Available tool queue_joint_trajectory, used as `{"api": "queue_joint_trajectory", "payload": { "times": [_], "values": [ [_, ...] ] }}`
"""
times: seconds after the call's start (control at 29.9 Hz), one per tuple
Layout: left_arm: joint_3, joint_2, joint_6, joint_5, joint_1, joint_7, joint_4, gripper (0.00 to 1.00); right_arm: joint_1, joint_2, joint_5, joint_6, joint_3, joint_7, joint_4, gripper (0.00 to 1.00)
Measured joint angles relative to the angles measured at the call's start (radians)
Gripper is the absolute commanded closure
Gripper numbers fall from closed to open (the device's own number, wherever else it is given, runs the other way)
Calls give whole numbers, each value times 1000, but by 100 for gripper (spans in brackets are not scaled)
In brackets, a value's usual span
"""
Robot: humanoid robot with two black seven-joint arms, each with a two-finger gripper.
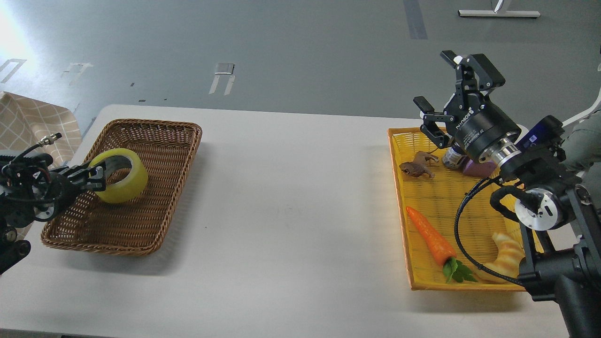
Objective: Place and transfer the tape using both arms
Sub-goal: 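Lower the tape into the basket and open the left gripper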
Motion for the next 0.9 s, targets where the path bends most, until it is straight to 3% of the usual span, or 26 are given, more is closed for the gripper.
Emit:
{"api": "queue_joint_trajectory", "payload": {
  "times": [0.03, 0.07, 0.1, 0.23, 0.27, 0.3, 0.53, 0.57, 0.74, 0.9],
  "values": [
    [0, -9, 0, 0, -1, -12, 11, 72, 0, 0, 0, 0, 0, -3, 5, 0],
    [0, -16, 0, 0, -3, -31, 21, 57, -1, 0, 0, 0, 0, -5, 9, 0],
    [0, -21, 1, 0, -4, -55, 28, 50, -1, 0, 0, 0, 0, -7, 12, 0],
    [0, -33, 6, -1, -6, -151, 41, 47, -3, -2, 0, 0, 0, -10, 15, 0],
    [-1, -34, 10, -2, -6, -162, 41, 39, -5, -3, 0, 0, 0, -11, 15, 0],
    [-2, -34, 16, -3, -6, -168, 42, 34, -6, -4, 0, 0, 0, -12, 15, 0],
    [-2, -30, 42, -35, -10, -178, 49, 25, -18, -5, 0, 0, 0, -13, 16, 0],
    [-2, -29, 46, -36, -10, -179, 51, 18, -19, -5, 0, 0, 0, -13, 16, 0],
    [-14, -28, 83, -50, -16, -204, 65, 3, -25, -5, 0, 0, 0, -14, 17, 0],
    [-20, -28, 121, -234, -67, -251, 65, 2, -26, -5, 0, 0, 0, -13, 18, 0]
  ]
}}
